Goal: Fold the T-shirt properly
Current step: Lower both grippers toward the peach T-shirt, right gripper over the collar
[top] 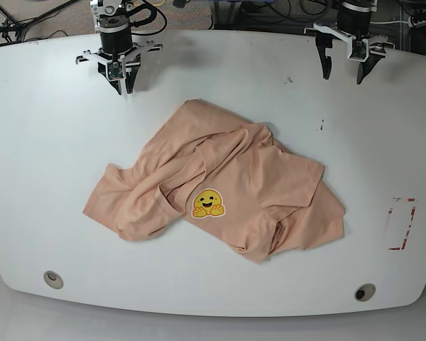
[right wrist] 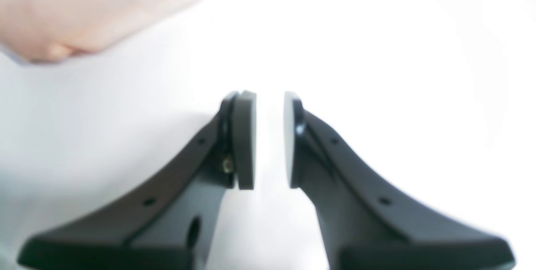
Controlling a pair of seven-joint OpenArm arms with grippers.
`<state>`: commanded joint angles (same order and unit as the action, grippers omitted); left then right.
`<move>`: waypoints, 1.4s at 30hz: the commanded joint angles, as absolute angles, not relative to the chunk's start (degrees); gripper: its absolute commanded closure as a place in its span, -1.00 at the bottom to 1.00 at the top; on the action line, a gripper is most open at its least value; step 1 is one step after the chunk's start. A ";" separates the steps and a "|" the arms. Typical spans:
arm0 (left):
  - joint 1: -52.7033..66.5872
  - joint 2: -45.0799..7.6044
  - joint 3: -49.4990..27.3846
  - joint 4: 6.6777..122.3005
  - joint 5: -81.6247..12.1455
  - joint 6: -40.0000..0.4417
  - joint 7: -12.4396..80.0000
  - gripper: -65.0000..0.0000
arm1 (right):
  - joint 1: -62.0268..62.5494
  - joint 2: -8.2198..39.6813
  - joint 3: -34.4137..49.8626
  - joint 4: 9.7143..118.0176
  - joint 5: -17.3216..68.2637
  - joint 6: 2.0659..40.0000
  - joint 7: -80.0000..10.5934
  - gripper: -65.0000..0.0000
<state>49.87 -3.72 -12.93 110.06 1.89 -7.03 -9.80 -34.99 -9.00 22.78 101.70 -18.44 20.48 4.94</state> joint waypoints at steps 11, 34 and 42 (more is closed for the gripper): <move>48.96 -3.88 -12.66 109.57 1.96 -7.19 -9.91 -0.25 | -38.74 -9.00 20.79 103.22 -18.22 20.49 1.50 0.26; 43.37 -3.83 -12.39 109.83 1.79 -7.52 -8.80 -0.26 | -30.09 -8.56 21.06 104.09 -18.72 21.00 -10.72 -0.41; 43.32 -3.75 -12.57 109.88 1.78 -7.32 -9.46 -0.24 | -20.20 -7.48 20.12 104.79 -18.82 21.01 -19.54 -0.70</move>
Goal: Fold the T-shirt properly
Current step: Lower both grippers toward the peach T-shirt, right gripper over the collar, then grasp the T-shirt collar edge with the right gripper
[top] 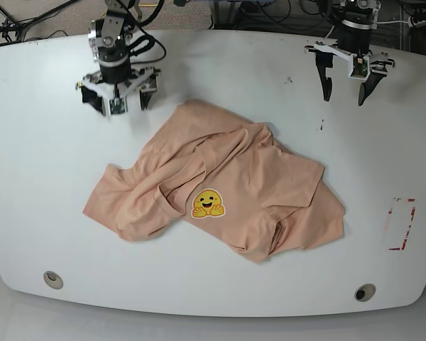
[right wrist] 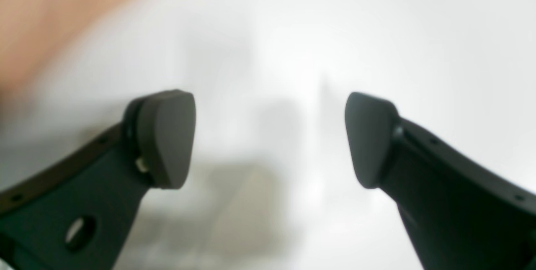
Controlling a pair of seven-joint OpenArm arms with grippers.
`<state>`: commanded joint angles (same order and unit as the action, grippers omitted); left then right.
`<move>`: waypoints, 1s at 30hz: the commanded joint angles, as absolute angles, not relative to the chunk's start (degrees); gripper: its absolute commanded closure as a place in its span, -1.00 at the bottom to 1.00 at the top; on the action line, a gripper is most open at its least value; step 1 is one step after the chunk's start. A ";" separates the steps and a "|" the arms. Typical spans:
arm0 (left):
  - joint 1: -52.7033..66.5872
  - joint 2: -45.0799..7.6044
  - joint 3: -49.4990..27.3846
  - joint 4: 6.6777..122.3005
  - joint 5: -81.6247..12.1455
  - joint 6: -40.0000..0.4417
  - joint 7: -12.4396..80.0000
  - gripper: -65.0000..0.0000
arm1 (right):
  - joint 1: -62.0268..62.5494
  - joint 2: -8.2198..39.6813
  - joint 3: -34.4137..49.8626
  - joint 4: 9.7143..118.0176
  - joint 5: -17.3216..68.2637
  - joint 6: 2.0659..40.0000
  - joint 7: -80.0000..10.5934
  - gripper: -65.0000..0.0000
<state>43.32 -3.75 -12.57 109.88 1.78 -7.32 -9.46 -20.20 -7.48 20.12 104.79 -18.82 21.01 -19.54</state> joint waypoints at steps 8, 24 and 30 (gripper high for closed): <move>41.43 -3.85 -12.14 109.33 1.79 -7.07 -8.14 -0.24 | -16.04 -8.13 17.93 106.43 -18.44 21.20 -25.74 -0.67; 38.54 -3.91 -11.94 108.87 1.83 -7.01 -4.81 -0.24 | -13.52 -7.63 11.25 106.05 -19.01 21.99 -33.69 -0.63; 38.71 -3.94 -12.17 108.34 1.70 -7.02 -5.33 -0.23 | -14.49 -7.40 9.86 105.18 -18.99 23.55 -33.97 -0.65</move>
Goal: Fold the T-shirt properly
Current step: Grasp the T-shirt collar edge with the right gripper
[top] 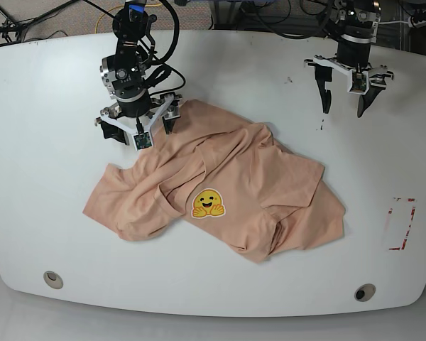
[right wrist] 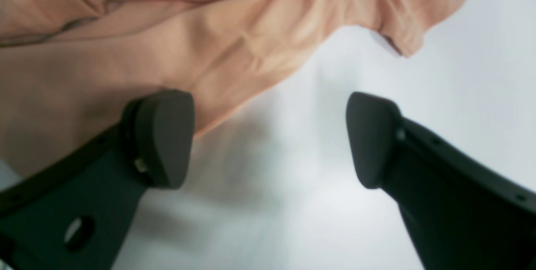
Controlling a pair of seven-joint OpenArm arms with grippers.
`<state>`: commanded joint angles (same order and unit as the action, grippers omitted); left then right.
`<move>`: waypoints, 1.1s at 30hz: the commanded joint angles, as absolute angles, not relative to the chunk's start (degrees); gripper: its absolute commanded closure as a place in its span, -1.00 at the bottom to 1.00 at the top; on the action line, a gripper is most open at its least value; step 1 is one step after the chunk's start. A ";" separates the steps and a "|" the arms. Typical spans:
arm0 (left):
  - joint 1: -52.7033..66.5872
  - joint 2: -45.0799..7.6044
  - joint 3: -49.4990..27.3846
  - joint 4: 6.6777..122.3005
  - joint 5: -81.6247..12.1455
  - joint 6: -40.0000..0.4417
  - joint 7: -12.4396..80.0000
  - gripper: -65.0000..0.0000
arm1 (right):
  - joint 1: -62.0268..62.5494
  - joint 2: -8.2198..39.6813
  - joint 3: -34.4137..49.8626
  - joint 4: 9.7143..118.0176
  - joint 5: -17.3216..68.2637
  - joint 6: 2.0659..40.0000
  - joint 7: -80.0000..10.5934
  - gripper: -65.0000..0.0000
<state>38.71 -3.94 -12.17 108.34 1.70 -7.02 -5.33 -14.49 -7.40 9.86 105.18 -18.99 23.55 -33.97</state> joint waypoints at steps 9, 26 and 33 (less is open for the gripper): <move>39.32 -4.05 -13.25 109.23 1.53 -7.13 -6.94 -0.25 | -12.51 -7.85 9.14 102.82 -18.33 23.09 -31.17 -0.65; 39.19 -4.50 -14.30 109.50 1.58 -7.06 -6.84 -0.26 | -3.50 -7.43 5.36 89.66 -14.87 28.56 -32.56 -0.67; 38.85 -4.49 -13.38 109.55 1.96 -6.86 -6.94 -0.25 | -2.40 -6.84 6.10 88.00 -10.94 29.23 -34.94 -0.68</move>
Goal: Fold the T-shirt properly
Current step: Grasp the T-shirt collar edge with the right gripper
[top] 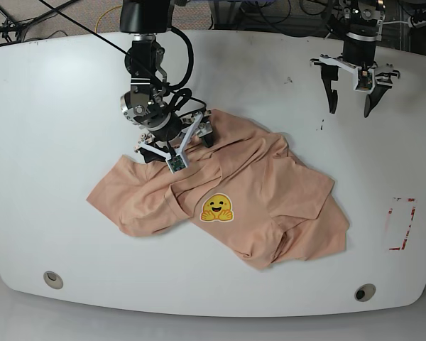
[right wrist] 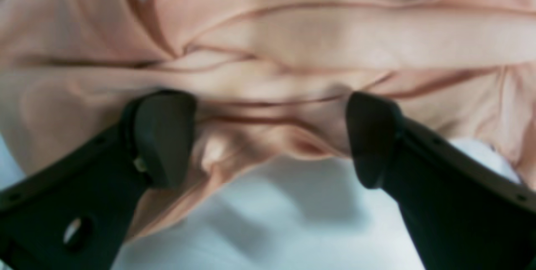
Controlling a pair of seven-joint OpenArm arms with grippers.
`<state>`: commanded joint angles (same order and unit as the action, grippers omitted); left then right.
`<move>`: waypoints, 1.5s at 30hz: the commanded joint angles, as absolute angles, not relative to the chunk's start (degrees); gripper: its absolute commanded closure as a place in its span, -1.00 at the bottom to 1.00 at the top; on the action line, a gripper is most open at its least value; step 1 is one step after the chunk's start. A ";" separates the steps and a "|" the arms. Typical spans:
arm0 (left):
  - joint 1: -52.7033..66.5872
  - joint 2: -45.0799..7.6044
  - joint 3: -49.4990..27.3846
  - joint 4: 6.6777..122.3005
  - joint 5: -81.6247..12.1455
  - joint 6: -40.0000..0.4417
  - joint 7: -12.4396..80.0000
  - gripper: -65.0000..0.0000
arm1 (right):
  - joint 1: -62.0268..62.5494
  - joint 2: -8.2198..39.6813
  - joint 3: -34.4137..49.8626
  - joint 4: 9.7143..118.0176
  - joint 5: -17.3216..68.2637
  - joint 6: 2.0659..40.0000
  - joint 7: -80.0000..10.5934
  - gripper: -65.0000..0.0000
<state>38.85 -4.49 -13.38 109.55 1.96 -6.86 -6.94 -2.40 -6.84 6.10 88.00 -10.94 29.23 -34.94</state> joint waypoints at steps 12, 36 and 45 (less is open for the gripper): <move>38.72 -4.39 -13.40 109.45 1.87 -6.88 -6.99 -0.26 | -5.43 -6.82 6.68 92.18 -8.69 28.62 -35.16 -0.53; 38.14 -4.16 -13.35 109.14 1.72 -6.86 -7.66 -0.26 | -4.97 -6.49 6.27 95.06 -10.11 29.23 -34.44 1.00; 36.85 -3.98 -13.13 108.87 1.84 -6.78 -7.62 -0.26 | -5.68 -7.11 5.77 98.51 -10.35 29.91 -35.06 0.99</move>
